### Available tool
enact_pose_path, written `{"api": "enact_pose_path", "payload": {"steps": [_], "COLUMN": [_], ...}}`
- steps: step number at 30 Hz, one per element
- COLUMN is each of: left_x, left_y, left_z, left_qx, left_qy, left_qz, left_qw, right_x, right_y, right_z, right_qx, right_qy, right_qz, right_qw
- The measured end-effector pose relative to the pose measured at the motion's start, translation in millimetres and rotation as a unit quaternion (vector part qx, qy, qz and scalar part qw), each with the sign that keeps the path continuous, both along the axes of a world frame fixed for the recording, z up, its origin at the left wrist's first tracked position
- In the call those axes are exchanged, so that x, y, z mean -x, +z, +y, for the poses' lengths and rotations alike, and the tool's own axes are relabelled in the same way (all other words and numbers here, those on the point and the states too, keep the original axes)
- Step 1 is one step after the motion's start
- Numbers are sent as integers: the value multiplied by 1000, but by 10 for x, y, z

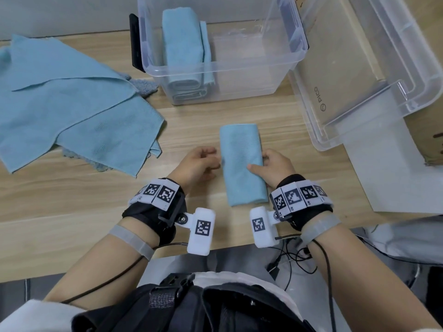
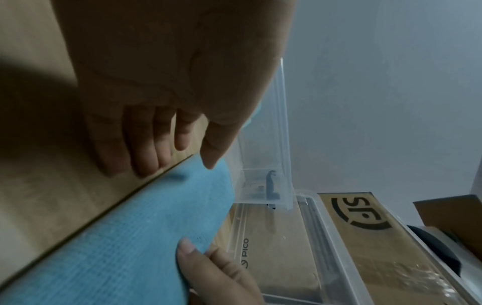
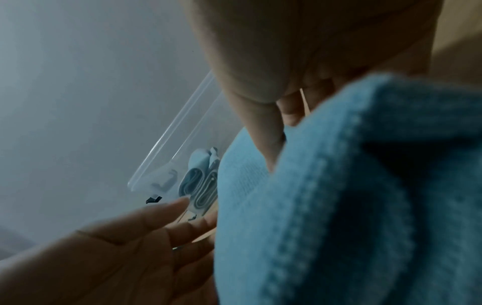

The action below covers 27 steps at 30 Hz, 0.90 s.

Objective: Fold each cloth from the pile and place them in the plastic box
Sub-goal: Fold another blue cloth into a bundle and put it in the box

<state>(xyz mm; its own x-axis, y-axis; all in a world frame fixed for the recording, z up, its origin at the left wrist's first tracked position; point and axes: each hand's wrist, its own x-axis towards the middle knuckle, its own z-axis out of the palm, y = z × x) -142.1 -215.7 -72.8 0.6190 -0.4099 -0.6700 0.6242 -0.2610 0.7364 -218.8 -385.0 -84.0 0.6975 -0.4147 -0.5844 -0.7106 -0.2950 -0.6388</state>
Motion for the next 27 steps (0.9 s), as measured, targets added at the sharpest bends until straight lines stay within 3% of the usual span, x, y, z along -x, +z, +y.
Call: {"api": "enact_pose_path", "payload": {"steps": [3,5,10,14,16,21,25,27], "left_x": [34,26,-169,-450,-579,-997,-1530,-1736], "left_y": [34,88,371,631,719,959,1055,1021], "left_z": [-34,-44,40,141,175,234,334,376], "left_qx": [46,76,156,182,191,149,105,65], "left_qy": [-59,-55,-33,-25,-15,37,153,168], "left_qz": [43,55,-5,-37,-70,-170,-259,-311], "left_qw": [996,994,987,982,979,973,948,933], "right_x": [-22,-63,-308,-578,-726,-1210,-1834,-2142], "right_y": [-3,22,278,554,655,987,1261,1319], "right_z": [55,116,294,370,398,378,226,160], "right_qx": [7,-10,-90,-198,-202,-166,-221,-242], "right_qy": [12,38,-12,16,27,41,-6,-32], "right_qz": [-25,-43,-144,-191,-206,-252,-271,-244], "right_qw": [1000,998,985,961,957,953,937,939]}}
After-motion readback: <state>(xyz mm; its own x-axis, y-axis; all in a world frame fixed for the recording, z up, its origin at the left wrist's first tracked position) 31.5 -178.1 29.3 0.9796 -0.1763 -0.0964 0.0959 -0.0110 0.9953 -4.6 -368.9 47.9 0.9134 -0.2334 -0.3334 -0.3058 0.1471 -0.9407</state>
